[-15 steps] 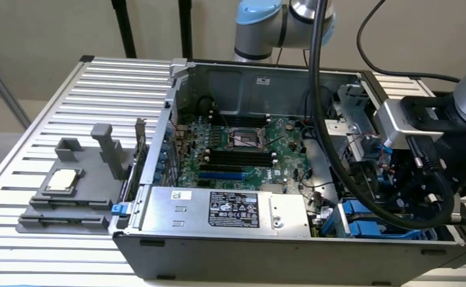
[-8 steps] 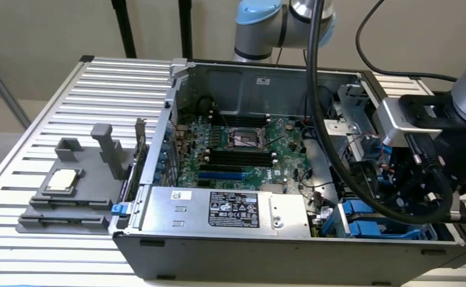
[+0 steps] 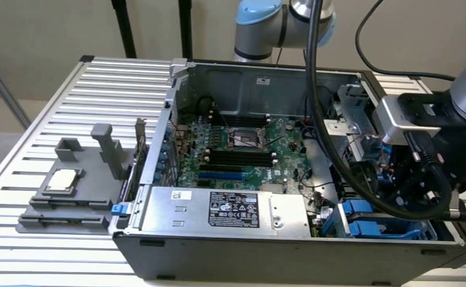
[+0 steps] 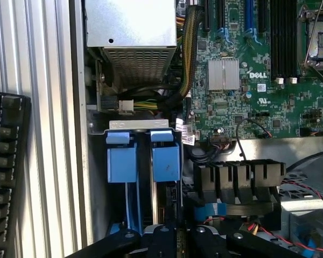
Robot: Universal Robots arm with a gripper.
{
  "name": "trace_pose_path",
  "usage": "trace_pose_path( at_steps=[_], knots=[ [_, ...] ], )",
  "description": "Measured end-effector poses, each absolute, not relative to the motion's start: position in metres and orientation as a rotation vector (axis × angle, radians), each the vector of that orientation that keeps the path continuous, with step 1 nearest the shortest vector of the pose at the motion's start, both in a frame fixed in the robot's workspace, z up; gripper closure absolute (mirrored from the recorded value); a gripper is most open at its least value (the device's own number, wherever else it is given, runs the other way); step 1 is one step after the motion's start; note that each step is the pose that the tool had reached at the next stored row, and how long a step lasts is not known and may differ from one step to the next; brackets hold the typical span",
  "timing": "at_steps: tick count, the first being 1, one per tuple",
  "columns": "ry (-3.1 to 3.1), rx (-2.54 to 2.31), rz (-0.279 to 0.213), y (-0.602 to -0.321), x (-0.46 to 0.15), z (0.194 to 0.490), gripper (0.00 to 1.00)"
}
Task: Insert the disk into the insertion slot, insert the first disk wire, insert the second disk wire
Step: 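Insert the first disk wire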
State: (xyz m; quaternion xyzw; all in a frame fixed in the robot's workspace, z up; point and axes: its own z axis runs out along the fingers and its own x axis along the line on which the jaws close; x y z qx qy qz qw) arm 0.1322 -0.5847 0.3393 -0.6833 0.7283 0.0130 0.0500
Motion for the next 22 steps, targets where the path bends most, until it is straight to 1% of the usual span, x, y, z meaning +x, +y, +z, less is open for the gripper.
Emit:
trace_pose_path(
  at_steps=[22],
  knots=[
    [2.224, -2.087, 0.037, -0.5852, 0.1328, 0.3406, 0.84]
  ],
)
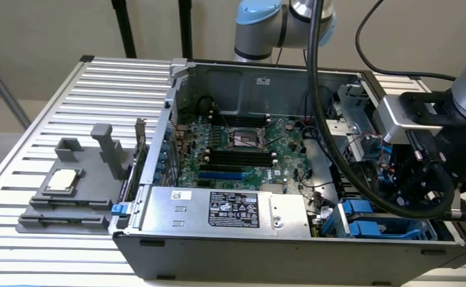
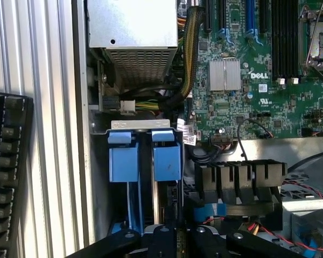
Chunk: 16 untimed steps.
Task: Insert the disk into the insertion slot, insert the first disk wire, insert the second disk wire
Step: 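Insert the first disk wire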
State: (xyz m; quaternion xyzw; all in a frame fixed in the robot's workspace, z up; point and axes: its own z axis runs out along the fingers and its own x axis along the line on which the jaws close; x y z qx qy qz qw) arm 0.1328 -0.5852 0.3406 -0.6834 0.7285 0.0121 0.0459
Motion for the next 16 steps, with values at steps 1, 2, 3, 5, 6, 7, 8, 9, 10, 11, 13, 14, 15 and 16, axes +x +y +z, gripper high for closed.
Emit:
trace_pose_path(
  at_steps=[1, 2, 3, 5, 6, 7, 8, 9, 10, 11, 13, 14, 15, 16],
  knots=[
    [2.224, -2.087, 0.037, -0.5852, 0.1328, 0.3407, 0.84],
    [2.225, -2.087, 0.036, -0.5852, 0.1328, 0.3406, 0.84],
    [2.225, -2.088, 0.036, -0.5853, 0.1328, 0.3406, 0.84],
    [2.226, -2.088, 0.034, -0.5853, 0.1328, 0.3407, 0.84],
    [2.226, -2.088, 0.034, -0.5853, 0.1328, 0.3407, 0.84],
    [2.227, -2.089, 0.033, -0.5853, 0.1328, 0.3405, 0.84],
    [2.227, -2.089, 0.032, -0.5852, 0.1328, 0.3402, 0.84],
    [2.227, -2.090, 0.032, -0.5852, 0.1328, 0.3401, 0.84],
    [2.227, -2.090, 0.031, -0.5852, 0.1328, 0.3400, 0.84],
    [2.227, -2.090, 0.032, -0.5853, 0.1328, 0.3398, 0.84],
    [2.227, -2.090, 0.031, -0.5853, 0.1328, 0.3396, 0.84],
    [2.227, -2.090, 0.031, -0.5853, 0.1328, 0.3396, 0.84],
    [2.227, -2.090, 0.031, -0.5853, 0.1328, 0.3394, 0.84],
    [2.227, -2.090, 0.031, -0.5853, 0.1329, 0.3393, 0.84]
  ],
)
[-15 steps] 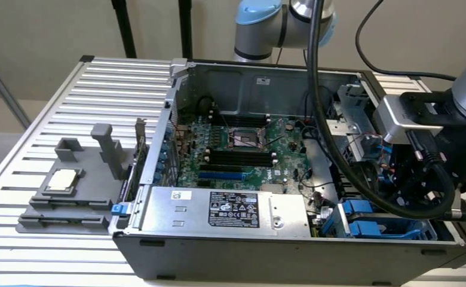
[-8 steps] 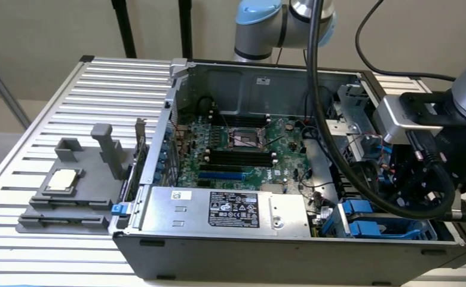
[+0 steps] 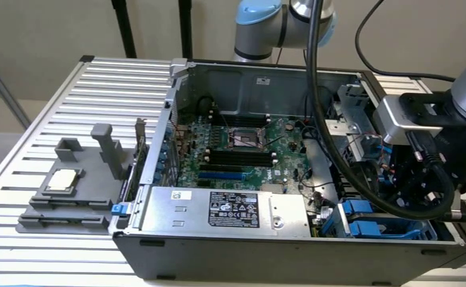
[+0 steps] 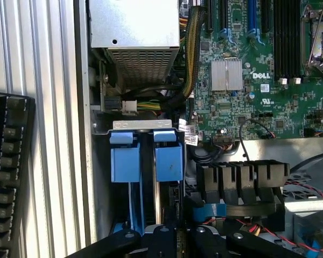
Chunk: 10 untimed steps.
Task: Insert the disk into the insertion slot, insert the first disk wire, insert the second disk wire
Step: 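Insert the first disk wire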
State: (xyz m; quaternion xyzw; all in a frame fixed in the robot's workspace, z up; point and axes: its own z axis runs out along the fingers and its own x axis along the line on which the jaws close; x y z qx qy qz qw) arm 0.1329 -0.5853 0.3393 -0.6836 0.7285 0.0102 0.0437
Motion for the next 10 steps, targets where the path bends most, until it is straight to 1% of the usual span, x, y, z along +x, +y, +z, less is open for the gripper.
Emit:
trace_pose_path(
  at_steps=[10],
  knots=[
    [2.227, -2.090, 0.031, -0.5852, 0.1337, 0.3376, 0.84]
  ],
)
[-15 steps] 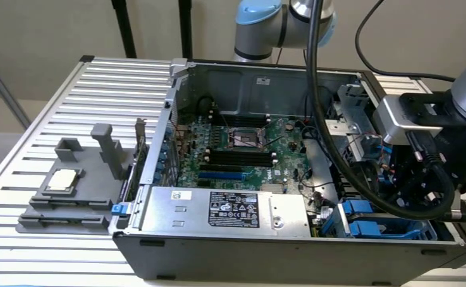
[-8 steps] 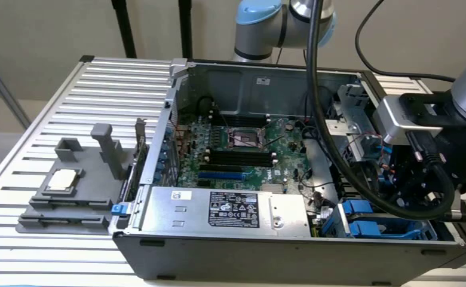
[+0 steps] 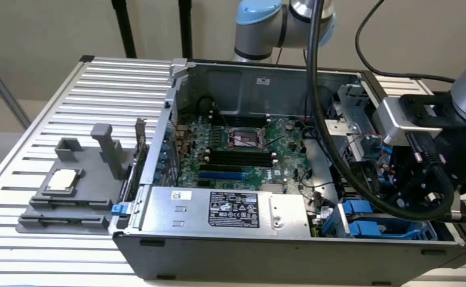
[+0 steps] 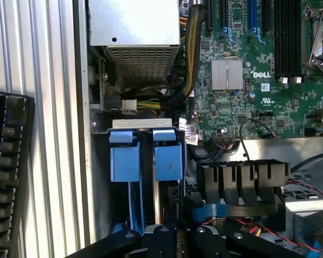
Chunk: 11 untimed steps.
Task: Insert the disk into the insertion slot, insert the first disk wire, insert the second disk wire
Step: 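Insert the first disk wire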
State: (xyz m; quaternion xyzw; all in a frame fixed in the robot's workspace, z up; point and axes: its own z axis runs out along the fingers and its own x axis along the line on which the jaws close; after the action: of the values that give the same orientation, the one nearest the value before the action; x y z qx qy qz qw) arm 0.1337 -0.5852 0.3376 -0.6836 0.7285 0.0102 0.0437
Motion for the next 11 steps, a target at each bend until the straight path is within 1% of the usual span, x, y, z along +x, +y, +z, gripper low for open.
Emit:
trace_pose_path(
  at_steps=[11],
  knots=[
    [2.229, -2.091, 0.028, -0.5853, 0.1338, 0.3330, 0.84]
  ],
)
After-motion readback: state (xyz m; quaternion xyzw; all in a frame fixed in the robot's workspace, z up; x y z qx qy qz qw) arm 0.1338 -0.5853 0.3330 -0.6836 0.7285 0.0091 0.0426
